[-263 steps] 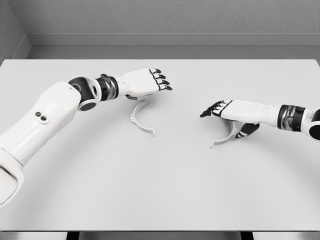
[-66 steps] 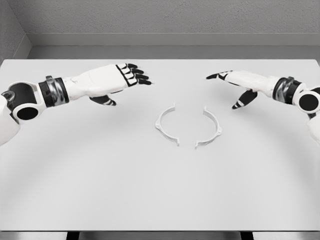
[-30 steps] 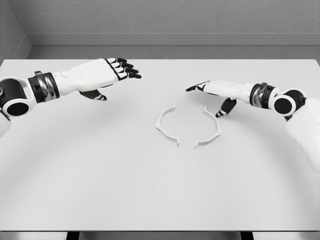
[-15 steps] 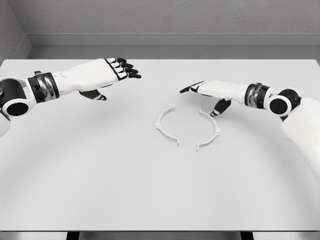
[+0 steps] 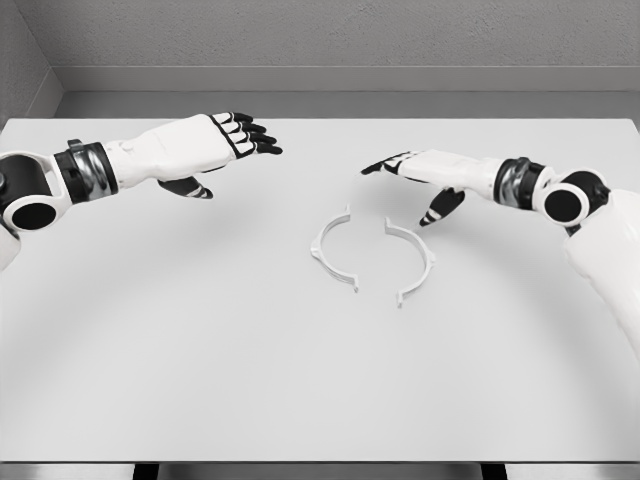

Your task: Assemble PVC drainage pipe clamps

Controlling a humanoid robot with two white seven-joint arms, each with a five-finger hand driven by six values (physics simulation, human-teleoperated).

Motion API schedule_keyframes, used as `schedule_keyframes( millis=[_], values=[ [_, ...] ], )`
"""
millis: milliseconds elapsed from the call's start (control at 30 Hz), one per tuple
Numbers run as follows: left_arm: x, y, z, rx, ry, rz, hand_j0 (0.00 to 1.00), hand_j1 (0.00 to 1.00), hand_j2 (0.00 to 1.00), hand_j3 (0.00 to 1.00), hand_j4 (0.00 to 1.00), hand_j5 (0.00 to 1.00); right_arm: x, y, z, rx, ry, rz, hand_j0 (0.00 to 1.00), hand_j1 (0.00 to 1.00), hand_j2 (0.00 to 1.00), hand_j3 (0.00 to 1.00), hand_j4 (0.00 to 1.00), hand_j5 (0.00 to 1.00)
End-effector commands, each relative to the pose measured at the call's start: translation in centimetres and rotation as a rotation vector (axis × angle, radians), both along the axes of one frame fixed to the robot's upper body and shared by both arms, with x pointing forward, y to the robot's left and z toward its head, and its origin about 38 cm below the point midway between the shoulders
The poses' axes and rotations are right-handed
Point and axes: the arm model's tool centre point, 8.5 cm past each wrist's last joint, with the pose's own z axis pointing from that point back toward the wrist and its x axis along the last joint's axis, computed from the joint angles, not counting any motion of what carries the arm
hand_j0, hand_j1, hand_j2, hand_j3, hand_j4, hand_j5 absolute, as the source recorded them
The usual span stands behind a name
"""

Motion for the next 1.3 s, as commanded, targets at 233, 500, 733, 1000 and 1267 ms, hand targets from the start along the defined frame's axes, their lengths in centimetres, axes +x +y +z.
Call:
schedule_keyframes(
  millis=[233,500,733,1000,1267],
  values=[
    [1.6,-4.3,-0.5,-0.081,0.038,-0.030,1.00,1.00,1.00,1.00,1.00,1.00,-1.0,-10.4,6.0,0.152,-0.125,-0.125,1.00,1.00,1.00,1.00,1.00,1.00],
    [4.8,-8.3,-6.8,-0.116,0.277,0.071,1.00,1.00,1.00,1.00,1.00,1.00,-3.5,-11.2,6.8,0.089,-0.156,-0.075,1.00,1.00,1.00,1.00,1.00,1.00],
    [6.2,-13.5,-5.1,-0.118,0.288,0.034,1.00,1.00,1.00,1.00,1.00,1.00,-6.2,-10.5,6.9,0.095,-0.159,-0.006,1.00,1.00,1.00,1.00,1.00,1.00],
    [5.7,-17.6,-4.6,0.012,0.197,-0.025,1.00,1.00,1.00,1.00,1.00,1.00,-9.3,-11.3,3.3,0.186,-0.076,-0.028,1.00,1.00,1.00,1.00,1.00,1.00],
    [5.5,-18.7,-4.9,0.069,0.168,-0.042,0.99,0.99,0.99,0.99,0.99,0.99,-11.0,-10.6,2.2,0.202,-0.055,-0.007,1.00,1.00,1.00,1.00,1.00,1.00]
  ],
)
